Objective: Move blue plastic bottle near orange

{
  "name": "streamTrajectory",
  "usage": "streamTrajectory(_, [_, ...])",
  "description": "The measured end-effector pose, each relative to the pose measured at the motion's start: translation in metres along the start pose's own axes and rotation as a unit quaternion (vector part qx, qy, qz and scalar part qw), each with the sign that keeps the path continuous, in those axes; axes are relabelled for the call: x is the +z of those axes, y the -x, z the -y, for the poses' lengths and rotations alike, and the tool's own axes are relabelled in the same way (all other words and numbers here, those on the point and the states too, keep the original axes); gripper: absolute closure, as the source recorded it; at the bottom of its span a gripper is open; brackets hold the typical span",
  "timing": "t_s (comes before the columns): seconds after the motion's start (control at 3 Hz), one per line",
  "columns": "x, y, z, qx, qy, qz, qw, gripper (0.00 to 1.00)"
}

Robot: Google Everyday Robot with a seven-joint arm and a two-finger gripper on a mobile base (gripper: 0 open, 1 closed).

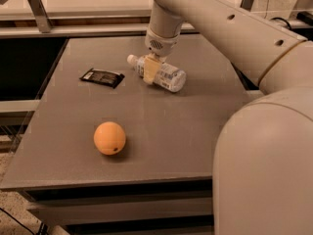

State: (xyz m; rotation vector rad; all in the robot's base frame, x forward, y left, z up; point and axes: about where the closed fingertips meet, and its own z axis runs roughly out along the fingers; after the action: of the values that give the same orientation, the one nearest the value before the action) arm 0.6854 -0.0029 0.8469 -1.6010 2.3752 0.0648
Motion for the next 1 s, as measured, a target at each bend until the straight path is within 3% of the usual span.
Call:
streamTrajectory(0.33, [-0.014,-0.018,0.006,-0.024,-0.001,-0.015,0.9996,0.87])
streamTrajectory(0.67, [-0.042,-0.041,-0.004,-0.043,0.007,-0.008,0.9990,1.00])
streamTrajectory(1.0, [-0.071,-0.060,-0.029,-0.063,0.009,0.021,0.9978,1.00])
